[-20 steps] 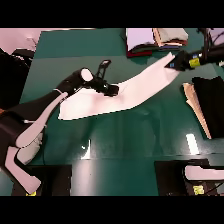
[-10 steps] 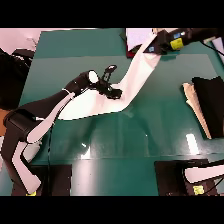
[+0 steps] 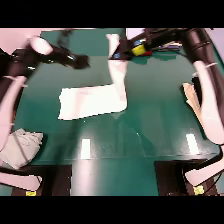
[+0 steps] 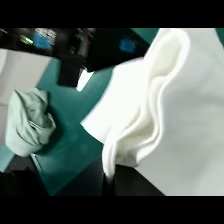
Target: Fold the shirts.
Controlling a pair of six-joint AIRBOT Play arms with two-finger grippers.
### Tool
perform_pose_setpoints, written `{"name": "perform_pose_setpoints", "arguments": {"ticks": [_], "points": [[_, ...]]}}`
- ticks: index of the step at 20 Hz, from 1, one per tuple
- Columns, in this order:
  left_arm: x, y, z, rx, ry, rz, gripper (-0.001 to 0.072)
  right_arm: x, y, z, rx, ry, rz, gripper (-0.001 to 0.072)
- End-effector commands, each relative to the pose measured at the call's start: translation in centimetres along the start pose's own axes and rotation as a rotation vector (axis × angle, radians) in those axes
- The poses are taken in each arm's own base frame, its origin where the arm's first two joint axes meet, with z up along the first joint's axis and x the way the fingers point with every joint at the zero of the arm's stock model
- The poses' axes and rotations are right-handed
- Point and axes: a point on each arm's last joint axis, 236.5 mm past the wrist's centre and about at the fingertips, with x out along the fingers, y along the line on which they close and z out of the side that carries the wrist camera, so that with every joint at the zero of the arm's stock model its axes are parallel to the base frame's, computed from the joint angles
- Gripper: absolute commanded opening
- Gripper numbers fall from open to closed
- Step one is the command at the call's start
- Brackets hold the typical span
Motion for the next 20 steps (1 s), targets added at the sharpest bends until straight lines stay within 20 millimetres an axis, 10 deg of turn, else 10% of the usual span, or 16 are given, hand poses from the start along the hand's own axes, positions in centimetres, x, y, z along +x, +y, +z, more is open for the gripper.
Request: {"name": "perform_pose_setpoints", "arguments": {"ticks": [1, 2, 5, 7, 13, 17, 20], "points": [[-11.0, 4.8, 4.3, 0.023, -0.172, 0.169, 0.0023, 8.3, 4.6, 0.9, -0.009, -0.085, 0.125, 0.0018], [-13.1, 5.2, 4.9, 0.021, -0.207, 0.190, 0.0023, 11.2, 5.5, 0.5, 0.001, -0.097, 0.168, 0.0023], [-17.4, 5.7, 5.7, 0.016, -0.274, 0.229, 0.0023, 17.1, 7.3, -1.1, 0.015, -0.124, 0.270, 0.0390], [-17.6, 5.5, 5.4, 0.018, -0.265, 0.227, 0.0023, 18.0, 6.9, -1.9, 0.018, -0.101, 0.271, 0.0389], [-17.0, 4.8, 4.3, 0.015, -0.216, 0.201, 0.0023, 9.1, -4.5, -2.8, -0.035, -0.028, -0.041, 0.0382], [-16.9, 4.6, 4.1, 0.012, -0.207, 0.194, 0.0023, 1.6, -15.9, -9.7, 0.199, 0.117, -0.300, 0.0387], [-16.8, 4.3, 4.2, 0.007, -0.210, 0.180, 0.0023, -0.3, -20.8, -14.9, 0.410, 0.173, -0.314, 0.0629]]}}
